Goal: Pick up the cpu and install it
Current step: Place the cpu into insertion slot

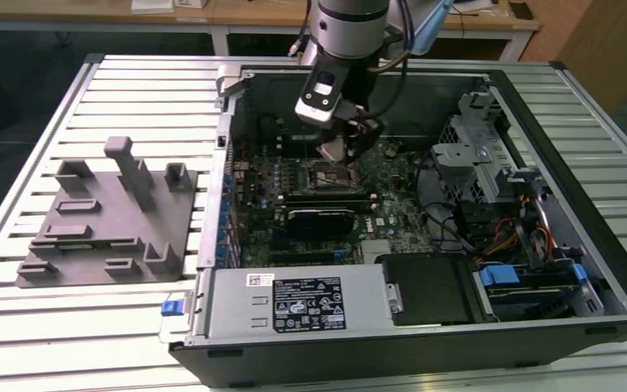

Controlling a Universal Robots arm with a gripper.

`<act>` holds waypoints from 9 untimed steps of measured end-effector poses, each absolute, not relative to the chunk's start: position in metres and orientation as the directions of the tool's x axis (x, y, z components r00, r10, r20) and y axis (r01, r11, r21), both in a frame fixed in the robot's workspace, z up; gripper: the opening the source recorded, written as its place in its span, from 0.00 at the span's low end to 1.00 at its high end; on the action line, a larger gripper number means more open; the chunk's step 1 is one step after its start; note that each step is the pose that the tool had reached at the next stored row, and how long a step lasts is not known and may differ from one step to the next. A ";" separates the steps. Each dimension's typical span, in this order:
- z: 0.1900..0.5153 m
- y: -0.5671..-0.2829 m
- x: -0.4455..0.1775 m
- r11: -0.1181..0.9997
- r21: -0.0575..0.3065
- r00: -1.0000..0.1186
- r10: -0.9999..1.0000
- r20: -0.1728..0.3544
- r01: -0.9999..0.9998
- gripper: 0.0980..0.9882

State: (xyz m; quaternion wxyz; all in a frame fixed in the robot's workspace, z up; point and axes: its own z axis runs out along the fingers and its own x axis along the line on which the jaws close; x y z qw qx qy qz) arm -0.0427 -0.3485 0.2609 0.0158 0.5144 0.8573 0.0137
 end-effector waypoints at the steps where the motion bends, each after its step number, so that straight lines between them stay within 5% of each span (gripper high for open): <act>1: 0.261 -0.348 -0.043 0.456 0.040 -0.456 0.890 -0.013 0.889 0.50; 9: 0.260 -0.348 -0.043 0.327 0.040 -0.327 0.945 -0.013 0.944 0.50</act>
